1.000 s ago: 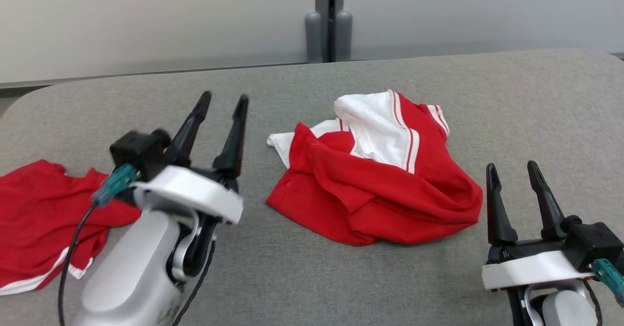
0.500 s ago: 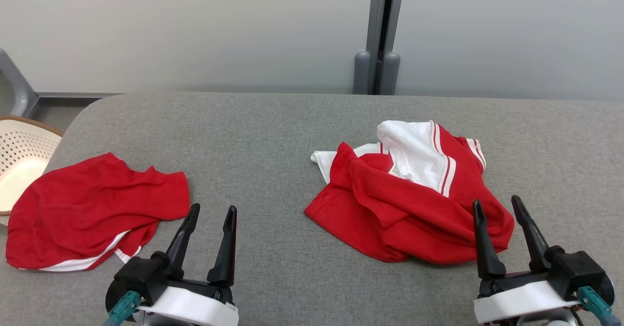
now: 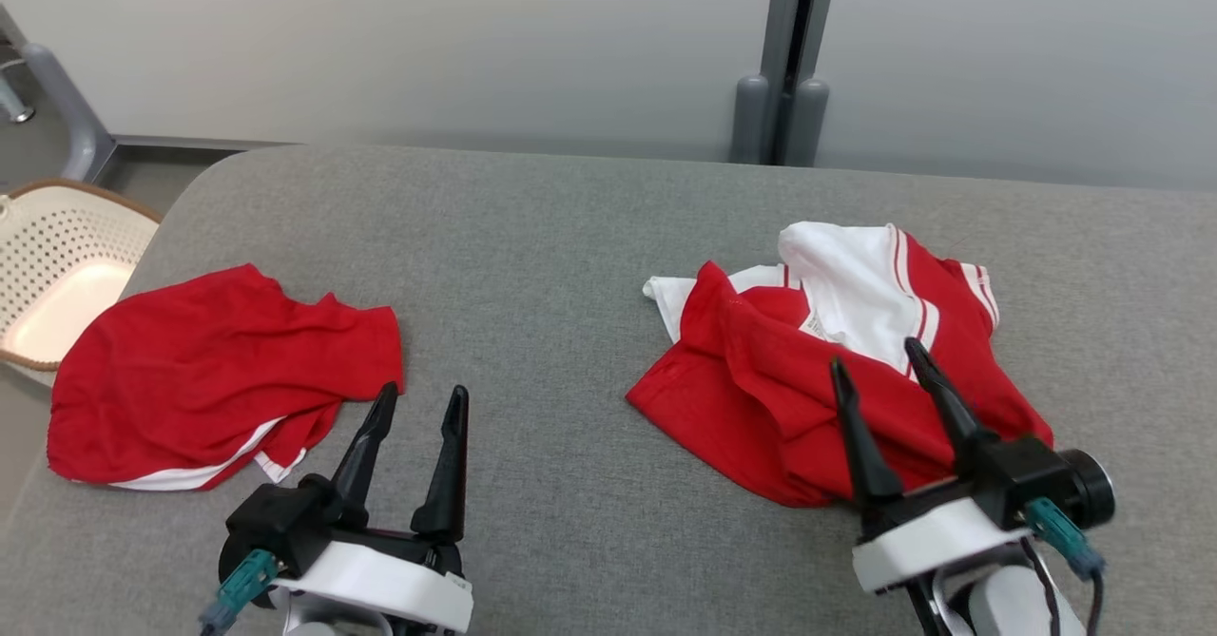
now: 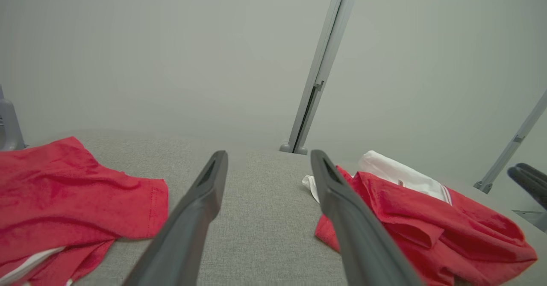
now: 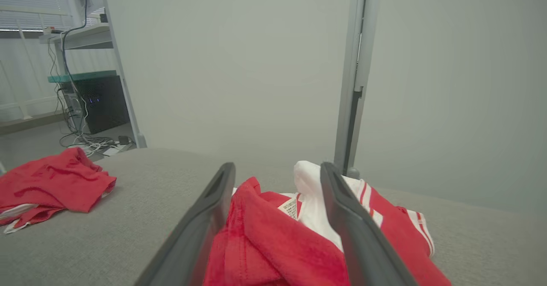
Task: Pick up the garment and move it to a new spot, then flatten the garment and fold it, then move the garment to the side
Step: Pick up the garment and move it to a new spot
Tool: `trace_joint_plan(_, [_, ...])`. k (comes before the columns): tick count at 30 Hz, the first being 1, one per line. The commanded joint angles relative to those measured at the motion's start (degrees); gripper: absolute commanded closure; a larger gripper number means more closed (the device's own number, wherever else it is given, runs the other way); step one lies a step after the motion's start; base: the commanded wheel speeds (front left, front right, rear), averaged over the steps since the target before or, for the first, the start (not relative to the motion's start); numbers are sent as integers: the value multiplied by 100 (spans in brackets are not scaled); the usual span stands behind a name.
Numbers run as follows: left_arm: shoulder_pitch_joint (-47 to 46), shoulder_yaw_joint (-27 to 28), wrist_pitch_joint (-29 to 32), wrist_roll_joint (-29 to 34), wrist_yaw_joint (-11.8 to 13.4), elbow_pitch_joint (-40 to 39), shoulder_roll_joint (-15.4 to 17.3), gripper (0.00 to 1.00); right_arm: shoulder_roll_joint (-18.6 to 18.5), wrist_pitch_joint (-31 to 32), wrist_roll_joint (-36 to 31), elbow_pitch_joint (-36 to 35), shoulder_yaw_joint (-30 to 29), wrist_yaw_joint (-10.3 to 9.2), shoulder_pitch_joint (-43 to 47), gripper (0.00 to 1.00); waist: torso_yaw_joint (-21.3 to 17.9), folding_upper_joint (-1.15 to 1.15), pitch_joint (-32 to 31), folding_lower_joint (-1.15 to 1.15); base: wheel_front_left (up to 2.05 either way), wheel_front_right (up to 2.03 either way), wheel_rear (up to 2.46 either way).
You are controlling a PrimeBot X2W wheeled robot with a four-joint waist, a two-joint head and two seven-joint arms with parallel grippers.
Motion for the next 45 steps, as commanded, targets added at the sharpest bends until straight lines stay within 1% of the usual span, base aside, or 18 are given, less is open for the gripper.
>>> trace_joint_plan(1, [-126,-75,-3,-69,-24,48,11,0,-38,88,50,138,162,-2,-253,0,172,0,164,0,0,0,0])
trace_joint_plan(3, [-220,-182,-4,-192,43,60,12,0,-211,224,4,318,363,-5,-594,0,316,0,312,0,0,0,0])
trace_joint_plan(8, [-390,-488,-3,-421,171,66,14,0,-589,820,37,1042,727,-4,-1330,0,727,0,549,0,0,0,0])
trace_joint_plan(13, [-465,-647,-3,-575,265,56,9,0,-887,1353,243,1724,1022,-5,-1884,0,1075,0,715,0,0,0,0])
trace_joint_plan(18, [-458,-730,-3,-646,307,65,13,0,-1066,1607,412,2217,1189,-5,-2239,0,1285,0,777,0,0,0,0])
trace_joint_plan(19, [-450,-737,-3,-653,316,74,11,0,-1060,1683,473,2325,1210,-4,-2272,53,1306,0,773,0,0,0,0])
trace_joint_plan(20, [-444,-740,-3,-657,321,82,12,0,-1060,1742,517,2404,1254,-4,-2313,95,1323,0,766,0,0,0,0])
trace_joint_plan(21, [-442,-744,-3,-661,327,91,10,0,-1063,1764,546,2452,1327,-4,-2361,100,1338,0,752,0,0,0,0])
trace_joint_plan(27, [-438,-741,-3,-636,346,152,11,0,-963,1524,781,2440,1550,-4,-2554,100,1339,0,625,0,0,0,0])
trace_joint_plan(30, [-423,-750,-3,-610,351,152,11,0,-785,1289,938,2305,1664,-4,-2779,100,1311,0,512,0,0,0,0])
trace_joint_plan(31, [-383,-744,-3,-599,360,151,13,0,-673,1077,986,2169,1767,-4,-3004,100,1284,0,422,0,0,0,0])
trace_joint_plan(35, [-306,-679,-3,-572,377,134,13,0,-444,504,1101,1781,1864,-4,-3580,100,1205,0,261,0,0,0,0])
trace_joint_plan(38, [-243,-584,-4,-557,405,106,11,0,-349,202,1204,1412,1738,-4,-3989,100,1094,0,170,0,0,0,0])
trace_joint_plan(40, [-178,-520,-3,-540,401,84,11,0,-314,108,1329,1118,1616,-4,-4116,100,986,0,121,0,0,0,0])
trace_joint_plan(42, [-141,-461,-3,-526,408,58,12,0,-400,50,1439,784,1401,-4,-4145,100,857,0,80,0,0,0,0])
trace_joint_plan(45, [-81,-411,-3,-512,396,21,9,0,-635,39,1667,349,1020,-4,-3781,100,630,0,47,0,0,0,0])
